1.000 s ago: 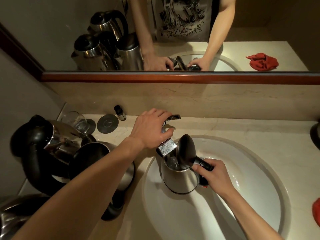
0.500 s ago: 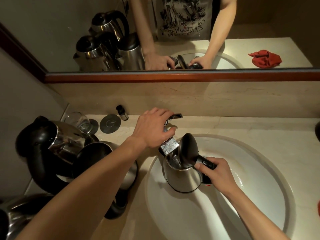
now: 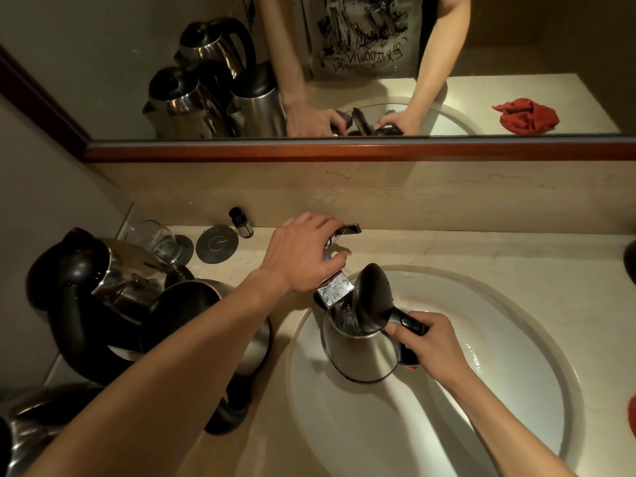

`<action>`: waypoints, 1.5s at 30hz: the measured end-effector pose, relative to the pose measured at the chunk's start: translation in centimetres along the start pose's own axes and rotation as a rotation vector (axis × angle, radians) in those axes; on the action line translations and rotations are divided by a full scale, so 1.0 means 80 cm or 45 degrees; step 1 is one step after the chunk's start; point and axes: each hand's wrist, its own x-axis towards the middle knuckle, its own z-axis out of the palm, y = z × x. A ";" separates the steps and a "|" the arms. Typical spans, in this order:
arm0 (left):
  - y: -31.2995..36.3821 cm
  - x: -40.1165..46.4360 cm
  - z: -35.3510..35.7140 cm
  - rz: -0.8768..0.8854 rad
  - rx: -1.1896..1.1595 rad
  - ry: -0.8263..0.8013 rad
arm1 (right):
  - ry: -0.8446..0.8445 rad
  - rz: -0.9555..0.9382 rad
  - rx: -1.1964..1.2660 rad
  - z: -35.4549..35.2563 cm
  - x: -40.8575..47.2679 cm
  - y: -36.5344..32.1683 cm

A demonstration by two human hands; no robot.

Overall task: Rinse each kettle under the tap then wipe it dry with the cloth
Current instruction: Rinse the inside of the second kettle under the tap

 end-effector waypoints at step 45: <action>0.003 -0.001 -0.003 -0.004 -0.006 0.009 | 0.034 0.004 -0.050 0.003 -0.003 -0.006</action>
